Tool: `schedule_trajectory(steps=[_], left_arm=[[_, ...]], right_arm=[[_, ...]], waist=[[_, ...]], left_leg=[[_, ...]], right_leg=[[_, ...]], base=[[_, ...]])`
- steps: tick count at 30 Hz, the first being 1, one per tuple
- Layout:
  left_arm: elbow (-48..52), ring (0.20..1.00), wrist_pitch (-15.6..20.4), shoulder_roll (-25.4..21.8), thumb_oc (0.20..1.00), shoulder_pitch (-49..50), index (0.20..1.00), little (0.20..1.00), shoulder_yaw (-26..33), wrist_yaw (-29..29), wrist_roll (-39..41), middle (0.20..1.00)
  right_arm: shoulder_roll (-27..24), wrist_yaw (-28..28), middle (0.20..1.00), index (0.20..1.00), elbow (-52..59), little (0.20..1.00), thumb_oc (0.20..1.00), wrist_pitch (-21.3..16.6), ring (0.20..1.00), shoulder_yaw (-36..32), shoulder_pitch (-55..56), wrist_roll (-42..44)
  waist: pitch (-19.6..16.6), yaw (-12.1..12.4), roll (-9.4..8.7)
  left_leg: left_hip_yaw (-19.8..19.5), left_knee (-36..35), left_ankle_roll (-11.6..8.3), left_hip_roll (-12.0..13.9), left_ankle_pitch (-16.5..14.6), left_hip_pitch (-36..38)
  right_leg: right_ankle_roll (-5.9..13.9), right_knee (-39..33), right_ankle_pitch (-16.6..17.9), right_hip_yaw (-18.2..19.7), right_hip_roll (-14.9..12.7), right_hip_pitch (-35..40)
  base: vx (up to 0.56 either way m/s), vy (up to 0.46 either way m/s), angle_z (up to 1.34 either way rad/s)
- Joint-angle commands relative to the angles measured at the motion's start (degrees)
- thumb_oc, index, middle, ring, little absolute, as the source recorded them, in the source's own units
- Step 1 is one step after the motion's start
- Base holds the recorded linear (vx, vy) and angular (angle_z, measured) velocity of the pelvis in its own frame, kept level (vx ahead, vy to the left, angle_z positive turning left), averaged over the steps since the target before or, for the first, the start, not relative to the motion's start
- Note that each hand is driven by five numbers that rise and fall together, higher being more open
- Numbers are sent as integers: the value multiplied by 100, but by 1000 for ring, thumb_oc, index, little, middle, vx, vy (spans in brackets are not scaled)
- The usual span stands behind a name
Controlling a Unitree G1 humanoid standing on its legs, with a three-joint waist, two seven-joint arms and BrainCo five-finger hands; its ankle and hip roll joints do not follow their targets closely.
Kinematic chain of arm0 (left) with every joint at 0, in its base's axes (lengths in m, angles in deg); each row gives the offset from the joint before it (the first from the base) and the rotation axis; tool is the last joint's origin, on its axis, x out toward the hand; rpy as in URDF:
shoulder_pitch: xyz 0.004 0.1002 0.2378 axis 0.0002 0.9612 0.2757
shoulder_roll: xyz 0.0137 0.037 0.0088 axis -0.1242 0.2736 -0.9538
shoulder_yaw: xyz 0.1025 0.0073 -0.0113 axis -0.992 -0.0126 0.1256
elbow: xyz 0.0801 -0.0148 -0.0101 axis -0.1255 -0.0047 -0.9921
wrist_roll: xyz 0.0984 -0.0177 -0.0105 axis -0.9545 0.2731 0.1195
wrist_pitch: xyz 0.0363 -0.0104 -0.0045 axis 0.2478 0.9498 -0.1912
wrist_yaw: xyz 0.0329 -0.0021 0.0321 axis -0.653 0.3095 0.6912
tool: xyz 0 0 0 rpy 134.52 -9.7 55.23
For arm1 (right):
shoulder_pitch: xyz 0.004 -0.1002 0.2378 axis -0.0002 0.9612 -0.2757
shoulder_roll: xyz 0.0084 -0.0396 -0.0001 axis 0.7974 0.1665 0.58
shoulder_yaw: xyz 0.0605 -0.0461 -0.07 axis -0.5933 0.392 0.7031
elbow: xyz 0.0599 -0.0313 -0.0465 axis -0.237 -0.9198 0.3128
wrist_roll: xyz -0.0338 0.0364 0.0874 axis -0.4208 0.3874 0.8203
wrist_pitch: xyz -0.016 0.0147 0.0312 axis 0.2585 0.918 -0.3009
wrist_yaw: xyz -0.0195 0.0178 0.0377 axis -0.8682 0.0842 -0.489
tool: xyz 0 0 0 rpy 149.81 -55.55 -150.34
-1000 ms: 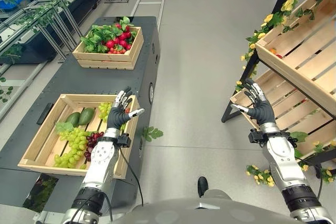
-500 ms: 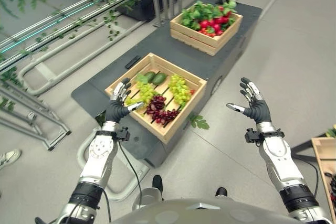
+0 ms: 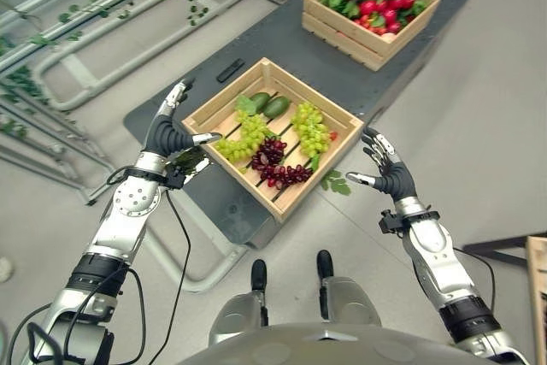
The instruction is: Pick up the fruits from the basket on one side to the basket on the other side
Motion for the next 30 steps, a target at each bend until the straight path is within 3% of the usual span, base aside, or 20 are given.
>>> schedule_trajectory(steps=[1, 4, 5, 8, 10, 12, 14, 20, 26, 30], left_arm=[[-164, 1000, 293, -323, 1000, -870, 1000, 1000, 45, -241, -128, 1000], [-428, 1000, 227, -398, 1000, -1025, 1000, 1000, 41, -278, -41, 1000], [-548, 1000, 171, -560, 1000, -1162, 1000, 1000, -28, -261, -164, 1000], [-1015, 1000, 49, -891, 1000, -1697, 1000, 1000, -377, -265, -404, 1000], [-1190, 1000, -19, -1114, 1000, -1918, 1000, 1000, -485, -224, -417, 1000], [-1544, 1000, -79, -1292, 1000, -2452, 1000, 1000, -753, -297, -458, 1000], [-1940, 1000, -65, -1401, 1000, -3119, 1000, 1000, -1165, -305, -333, 1000], [-2597, 1000, -212, -1830, 1000, -3957, 1000, 1000, -1705, -379, -839, 1000], [-3389, 1000, -449, -1713, 1000, -4128, 1000, 1000, -1616, -170, -413, 1000], [-4112, 1000, -647, -1892, 1000, -4337, 1000, 1000, -1910, 218, -532, 1000]], right_arm=[[-123, 85, 1000, 1000, 470, 1000, 1000, -294, 1000, -272, -95, 191], [-390, 4, 1000, 1000, 476, 1000, 1000, -308, 1000, -282, -207, -24], [-458, 9, 1000, 1000, 493, 1000, 1000, -330, 1000, -330, -237, 5], [-656, 52, 1000, 1000, 457, 1000, 1000, -355, 1000, -371, -335, 115], [-725, 39, 1000, 1000, 467, 1000, 1000, -364, 1000, -429, -366, 136], [-773, -122, 1000, 1000, 486, 1000, 1000, -433, 1000, -478, -456, 138], [-808, -316, 1000, 1000, 413, 1000, 1000, -480, 1000, -480, -677, 55], [-783, -675, 1000, 1000, 259, 1000, 1000, -584, 1000, -478, -936, -280], [-662, -788, 1000, 1000, 249, 1000, 1000, -587, 1000, -432, -906, -402], [-598, -828, 1000, 1000, 246, 1000, 1000, -604, 1000, -477, -910, -417]], waist=[[-198, -136, -132], [-36, -237, 10], [91, -294, 14], [412, -334, -3], [489, -390, 38], [622, -529, 219], [771, -555, 344], [1159, -648, 661], [1442, -650, 712], [1597, -667, 702]], left_leg=[[103, 357, -44, -364, -783, 342], [158, 895, -196, -305, -909, 82], [202, 1369, -302, -312, -1005, -146], [141, 2117, -525, -362, -857, -713], [224, 1935, -519, -285, -828, -864], [565, 1255, -495, 136, -424, -889], [659, 837, -523, 236, -159, -945], [952, 518, -472, 181, -45, -1021], [1152, 621, -456, 130, -51, -1295], [1225, 680, -459, 131, -47, -1442]], right_leg=[[599, 207, -85, 151, -327, -152], [516, 364, -177, 90, -274, -233], [474, 430, -210, 87, -270, -252], [412, 540, -223, 59, -320, -352], [394, 526, -235, 38, -337, -455], [428, 509, -229, -6, -326, -642], [451, 554, -233, -45, -346, -905], [497, 723, -193, 104, -287, -1462], [542, 726, -97, 271, -286, -1803], [558, 684, -36, 340, -275, -1937]], base=[[32, -43, 3], [19, -120, -2], [-34, -159, 10], [-88, -146, 30], [-83, -40, 18], [-150, 54, 14], [-158, 66, 18], [-54, 82, 10], [-32, 51, -26], [-30, 7, -8]])
